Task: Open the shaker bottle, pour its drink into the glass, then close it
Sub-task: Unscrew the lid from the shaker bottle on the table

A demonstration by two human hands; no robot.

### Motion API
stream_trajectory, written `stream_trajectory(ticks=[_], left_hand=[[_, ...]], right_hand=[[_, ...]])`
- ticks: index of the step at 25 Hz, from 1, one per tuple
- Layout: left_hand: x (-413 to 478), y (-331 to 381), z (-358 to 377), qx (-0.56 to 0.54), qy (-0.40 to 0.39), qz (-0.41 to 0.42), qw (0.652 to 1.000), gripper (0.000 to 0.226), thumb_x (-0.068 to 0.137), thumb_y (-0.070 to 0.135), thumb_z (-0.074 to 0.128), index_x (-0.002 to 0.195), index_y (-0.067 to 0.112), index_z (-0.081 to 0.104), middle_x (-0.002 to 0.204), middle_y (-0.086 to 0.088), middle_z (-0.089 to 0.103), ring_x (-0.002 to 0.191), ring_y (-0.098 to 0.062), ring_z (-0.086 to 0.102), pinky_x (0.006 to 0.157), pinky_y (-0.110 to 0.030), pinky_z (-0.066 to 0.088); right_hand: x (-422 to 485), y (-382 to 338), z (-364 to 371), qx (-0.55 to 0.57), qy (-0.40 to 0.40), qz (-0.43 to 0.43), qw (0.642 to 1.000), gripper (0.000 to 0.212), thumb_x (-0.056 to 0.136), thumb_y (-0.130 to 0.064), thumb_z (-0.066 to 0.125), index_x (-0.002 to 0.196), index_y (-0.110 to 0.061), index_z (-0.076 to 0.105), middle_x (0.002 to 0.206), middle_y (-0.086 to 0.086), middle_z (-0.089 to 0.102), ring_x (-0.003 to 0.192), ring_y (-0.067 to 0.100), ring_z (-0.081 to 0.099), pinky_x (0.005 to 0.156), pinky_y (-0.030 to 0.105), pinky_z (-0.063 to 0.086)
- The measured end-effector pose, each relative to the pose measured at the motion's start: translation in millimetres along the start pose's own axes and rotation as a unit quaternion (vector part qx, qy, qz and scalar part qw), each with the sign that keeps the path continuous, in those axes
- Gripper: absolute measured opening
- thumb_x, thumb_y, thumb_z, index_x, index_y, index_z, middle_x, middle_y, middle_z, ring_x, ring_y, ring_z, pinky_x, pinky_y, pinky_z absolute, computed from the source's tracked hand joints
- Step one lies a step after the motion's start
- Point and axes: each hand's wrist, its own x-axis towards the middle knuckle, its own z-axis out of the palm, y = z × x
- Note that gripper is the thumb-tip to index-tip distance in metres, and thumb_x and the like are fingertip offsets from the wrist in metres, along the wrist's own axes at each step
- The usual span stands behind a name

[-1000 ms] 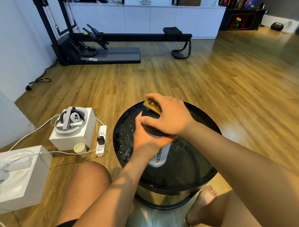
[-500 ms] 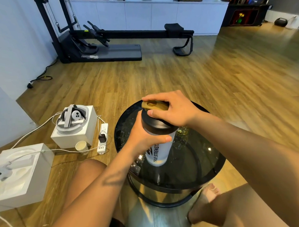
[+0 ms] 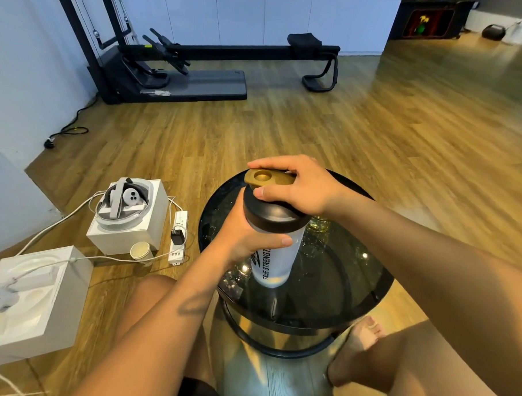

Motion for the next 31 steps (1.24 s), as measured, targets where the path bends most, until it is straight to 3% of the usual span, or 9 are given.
stream_trajectory(ticks=[5, 8, 11, 14, 17, 20, 23, 26, 31], left_hand=[[-2.8, -5.5, 12.0, -0.013, 0.052, 0.006, 0.999, 0.095, 0.054, 0.017, 0.092, 0.134, -0.001, 0.044, 0.129, -0.016, 0.064, 0.122, -0.028, 0.063, 0.097, -0.040, 0.050], [-11.9, -9.4, 29.0, -0.003, 0.137, 0.001, 0.991, 0.104, 0.048, 0.026, 0.094, 0.138, 0.012, 0.043, 0.131, -0.009, 0.064, 0.123, -0.019, 0.063, 0.103, -0.043, 0.051], [-20.9, -9.3, 46.0, 0.050, 0.234, -0.004, 0.971, 0.105, 0.042, 0.042, 0.093, 0.133, 0.036, 0.042, 0.124, 0.012, 0.064, 0.117, 0.001, 0.061, 0.096, -0.023, 0.051], [-20.8, -8.3, 52.4, 0.083, 0.270, -0.015, 0.959, 0.104, 0.039, 0.052, 0.091, 0.128, 0.053, 0.037, 0.115, 0.028, 0.060, 0.106, 0.020, 0.056, 0.079, 0.001, 0.044], [-18.8, -11.9, 45.3, 0.091, 0.257, -0.017, 0.962, 0.095, 0.039, 0.053, 0.093, 0.119, 0.059, 0.041, 0.111, 0.033, 0.062, 0.103, 0.020, 0.057, 0.078, -0.001, 0.047], [-14.9, -12.2, 30.4, 0.084, 0.199, -0.019, 0.976, 0.094, 0.045, 0.046, 0.096, 0.125, 0.046, 0.048, 0.120, 0.023, 0.065, 0.112, 0.005, 0.063, 0.095, -0.031, 0.056], [-8.9, -13.8, 17.7, 0.055, 0.136, -0.005, 0.989, 0.101, 0.050, 0.031, 0.098, 0.138, 0.025, 0.047, 0.135, 0.001, 0.064, 0.126, -0.016, 0.061, 0.105, -0.052, 0.050], [-5.4, -14.0, 11.9, 0.034, 0.097, -0.010, 0.995, 0.104, 0.052, 0.022, 0.097, 0.141, 0.013, 0.044, 0.138, -0.009, 0.062, 0.128, -0.025, 0.060, 0.105, -0.052, 0.049], [-1.4, -12.7, 4.3, 0.000, 0.074, -0.020, 0.997, 0.107, 0.050, 0.020, 0.095, 0.142, 0.014, 0.042, 0.137, -0.009, 0.062, 0.127, -0.022, 0.061, 0.099, -0.038, 0.052]], right_hand=[[-2.0, 3.7, 7.4, 0.003, 0.064, 0.035, 0.997, 0.048, 0.070, -0.050, 0.074, 0.117, -0.048, 0.064, 0.110, -0.019, 0.067, 0.111, 0.008, 0.056, 0.093, 0.029, 0.045], [-2.3, 4.8, 12.7, -0.010, 0.091, 0.051, 0.994, 0.053, 0.066, -0.058, 0.069, 0.118, -0.051, 0.061, 0.119, -0.015, 0.064, 0.123, 0.019, 0.048, 0.102, 0.041, 0.042], [-1.9, 5.0, 19.4, 0.004, 0.116, 0.061, 0.991, 0.055, 0.064, -0.060, 0.066, 0.118, -0.051, 0.061, 0.122, -0.016, 0.063, 0.120, 0.012, 0.048, 0.098, 0.031, 0.043], [-5.5, 2.0, 26.8, -0.011, 0.147, 0.078, 0.986, 0.055, 0.066, -0.061, 0.065, 0.120, -0.051, 0.060, 0.123, -0.017, 0.062, 0.108, 0.005, 0.042, 0.079, 0.013, 0.032], [-5.5, 0.7, 14.5, -0.009, 0.094, 0.048, 0.994, 0.050, 0.070, -0.054, 0.071, 0.119, -0.048, 0.062, 0.116, -0.020, 0.065, 0.110, 0.002, 0.053, 0.088, 0.022, 0.042], [-0.9, -3.1, -6.6, 0.008, 0.000, 0.018, 1.000, 0.044, 0.075, -0.042, 0.077, 0.118, -0.041, 0.066, 0.111, -0.021, 0.066, 0.101, -0.006, 0.058, 0.085, 0.019, 0.043], [6.5, -3.0, -12.2, 0.007, -0.045, 0.010, 0.999, 0.043, 0.076, -0.038, 0.077, 0.117, -0.040, 0.067, 0.112, -0.018, 0.067, 0.103, -0.002, 0.060, 0.088, 0.021, 0.045], [11.5, -1.7, -14.1, 0.029, -0.070, 0.011, 0.997, 0.043, 0.076, -0.033, 0.079, 0.117, -0.039, 0.068, 0.110, -0.017, 0.068, 0.098, -0.003, 0.062, 0.081, 0.016, 0.044], [14.1, 2.5, -11.6, 0.070, -0.054, -0.006, 0.996, 0.038, 0.078, -0.024, 0.077, 0.112, -0.038, 0.068, 0.104, -0.018, 0.069, 0.092, -0.008, 0.062, 0.075, 0.007, 0.044]])
